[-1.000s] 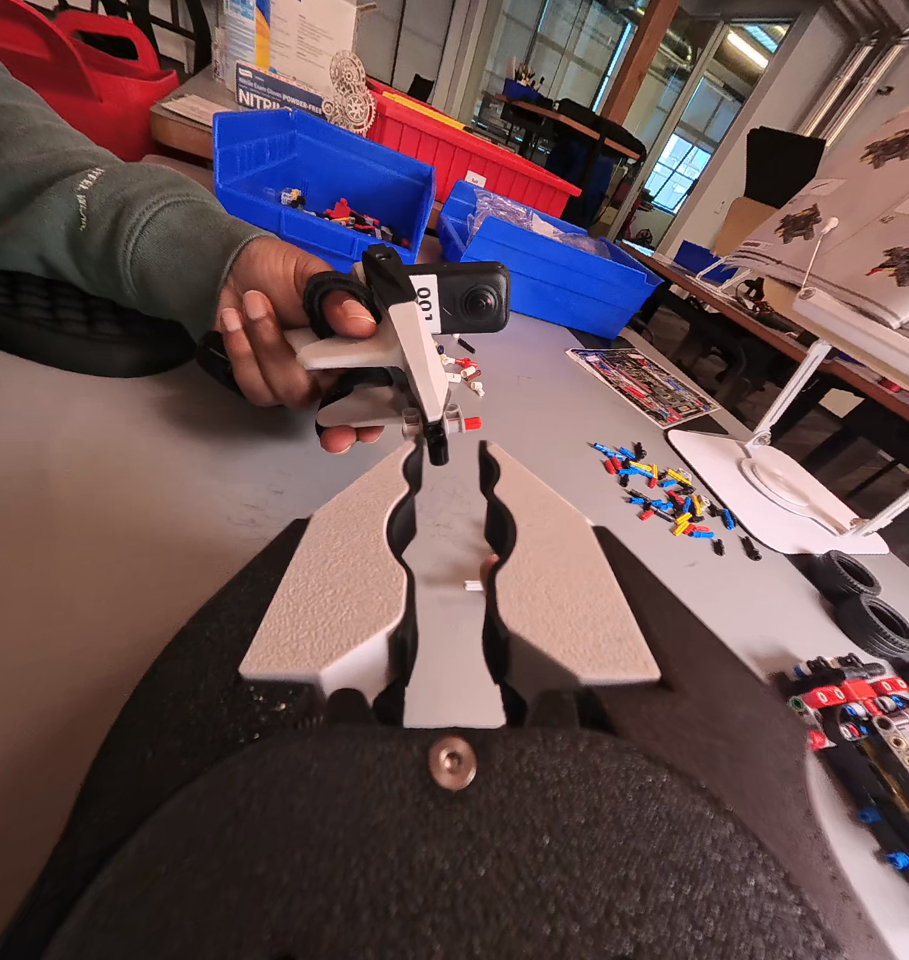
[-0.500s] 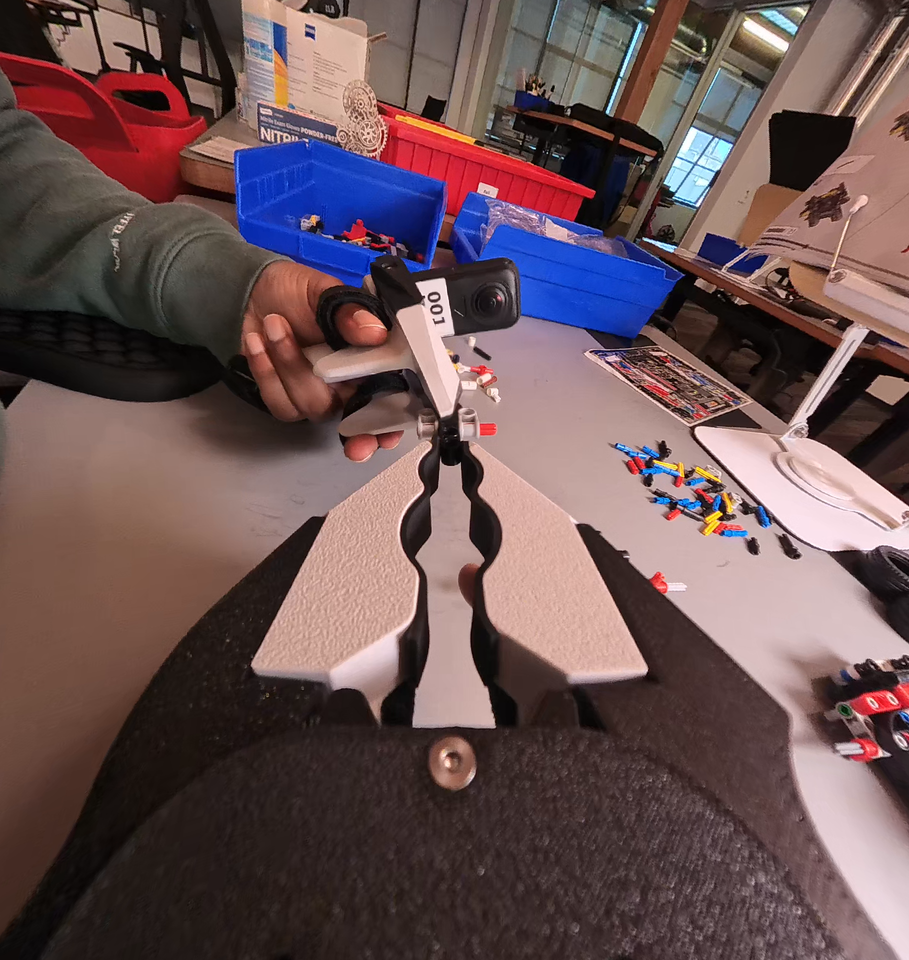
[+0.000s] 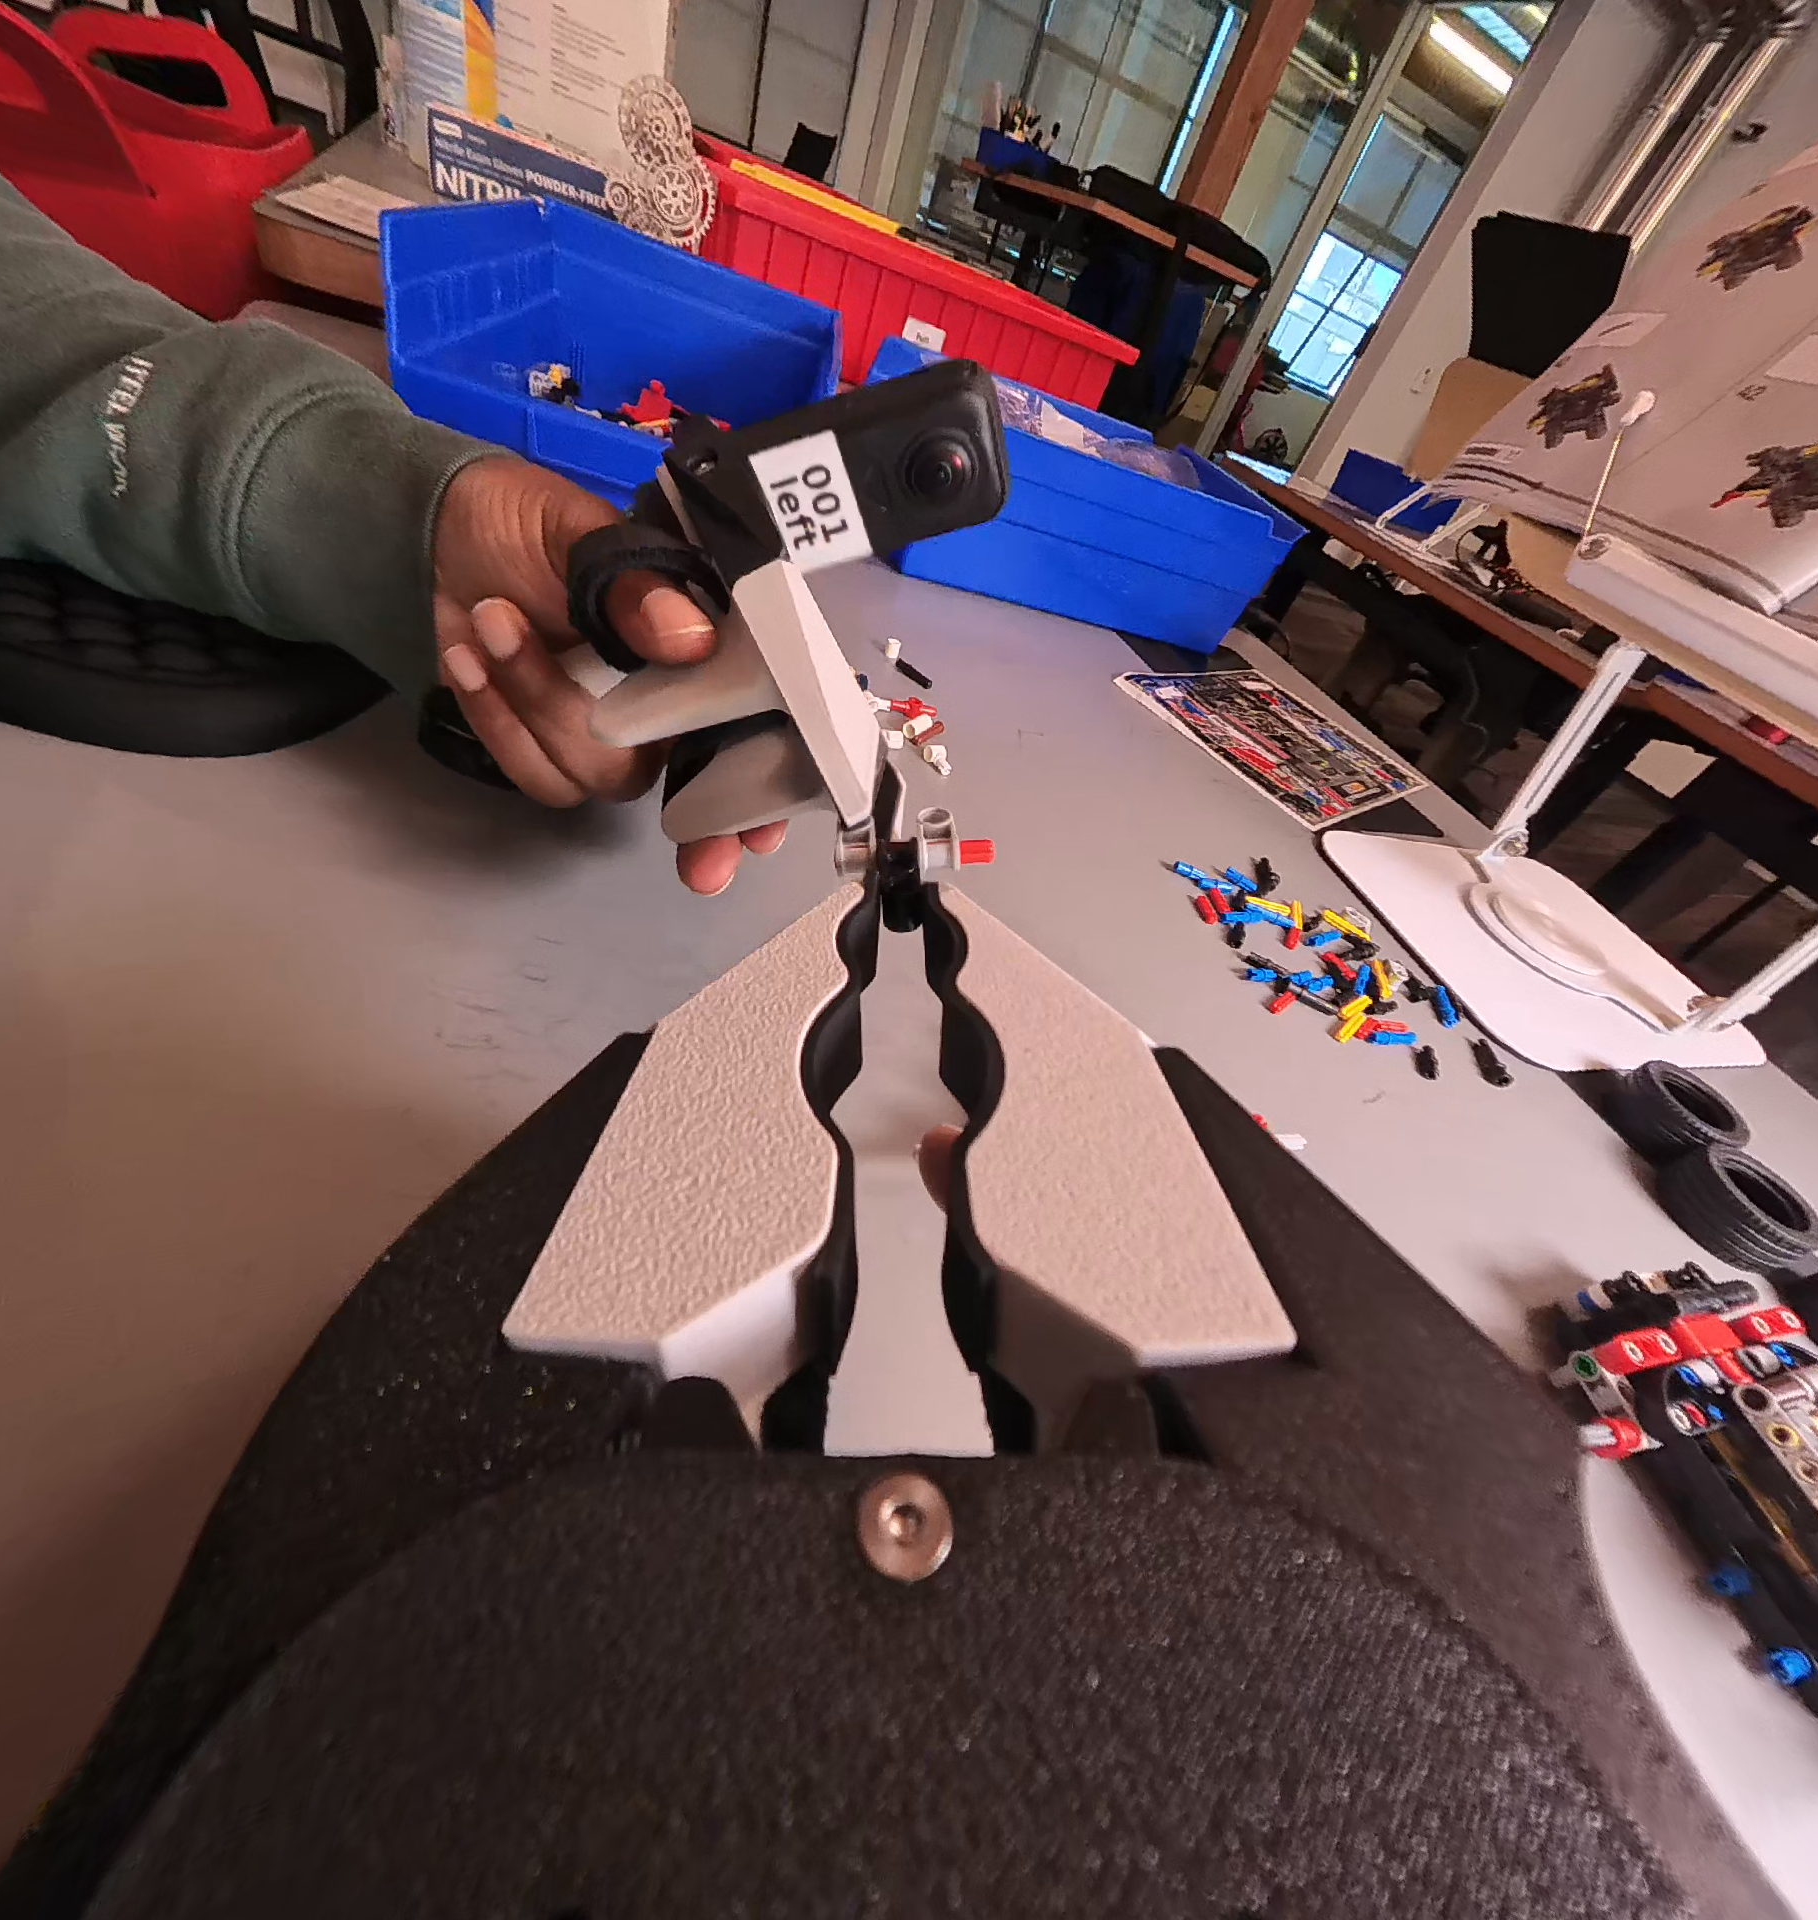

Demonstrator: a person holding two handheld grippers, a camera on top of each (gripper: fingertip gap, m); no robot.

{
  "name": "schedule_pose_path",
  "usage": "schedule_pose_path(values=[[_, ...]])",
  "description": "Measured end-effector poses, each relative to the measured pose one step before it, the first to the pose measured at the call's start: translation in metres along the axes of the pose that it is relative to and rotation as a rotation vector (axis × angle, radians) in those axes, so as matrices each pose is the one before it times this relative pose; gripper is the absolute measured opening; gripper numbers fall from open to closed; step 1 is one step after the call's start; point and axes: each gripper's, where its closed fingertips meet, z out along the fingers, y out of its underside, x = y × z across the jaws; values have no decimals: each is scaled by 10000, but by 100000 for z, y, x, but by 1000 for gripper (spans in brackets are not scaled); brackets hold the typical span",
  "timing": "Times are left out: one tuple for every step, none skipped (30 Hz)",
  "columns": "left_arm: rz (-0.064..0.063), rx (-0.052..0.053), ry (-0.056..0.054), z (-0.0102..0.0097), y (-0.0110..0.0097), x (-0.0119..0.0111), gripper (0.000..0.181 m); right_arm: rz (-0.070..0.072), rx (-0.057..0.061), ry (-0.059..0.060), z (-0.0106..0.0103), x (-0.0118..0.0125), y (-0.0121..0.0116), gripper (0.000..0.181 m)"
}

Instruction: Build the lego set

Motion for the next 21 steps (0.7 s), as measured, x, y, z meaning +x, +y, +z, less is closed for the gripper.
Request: schedule_pose_path(values=[[130, -27, -164, -31, -6, -178, 6, -15, -141, 52, 68, 80, 230, 7], [150, -29, -204, -51, -2, -246, 6, -10, -173, 77, 77, 124, 302, 7], [154, 2, -223, -97, -66, -300, 6, 4, -243, 215, 62, 418, 416, 8], [139, 69, -219, -160, -204, -321, 5, 73, -401, 362, 54, 783, 657, 10], [101, 109, -193, -215, -280, -331, 5, 174, -474, 406, 50, 1015, 822, 11], [58, 123, -190, -268, -334, -395, 5, 267, -567, 359, 80, 1124, 1020, 12], [46, 151, -231, -308, -388, -489, 5, 263, -620, 200, 137, 1036, 1100, 18], [51, 174, -260, -338, -418, -554, 5, 237, -531, 244, 139, 1179, 910, 21], [42, 162, -236, -360, -411, -530, 5, 170, -426, 139, 129, 1026, 616, 23], [22, 153, -182, -343, -413, -444, 5, 86, -429, -108, 152, 629, 452, 27], [0, 165, -140, -320, -425, -381, 5, 70, -506, -236, 199, 405, 456, 32], [-27, 157, -105, -280, -366, -309, 5, -2, -495, -434, 243, 82, 390, 38], [-51, 121, -69, -227, -285, -247, 5, -96, -409, -579, 267, -170, 251, 42], [-65, 90, -50, -173, -196, -205, 5, -110, -380, -479, 328, -36, 211, 46], [-59, 73, -44, -127, -144, -172, 5, -140, -408, -353, 397, 133, 247, 51], [-39, 50, -43, -93, -88, -160, 5, -207, -434, -280, 458, 213, 292, 55], [-9, 24, -50, -71, -56, -140, 5, -249, -429, -312, 506, 101, 336, 56], [25, 6, -64, -72, -29, -141, 5, -242, -396, -456, 494, -169, 333, 56], [46, -6, -72, -54, -38, -136, 5, -251, -309, -434, 459, -230, 215, 53], [53, -12, -62, -67, -30, -115, 5, -386, -186, -298, 386, -167, 26, 47], [47, -27, -38, -57, -11, -65, 5, -552, 10, -148, 267, -126, -245, 42]])
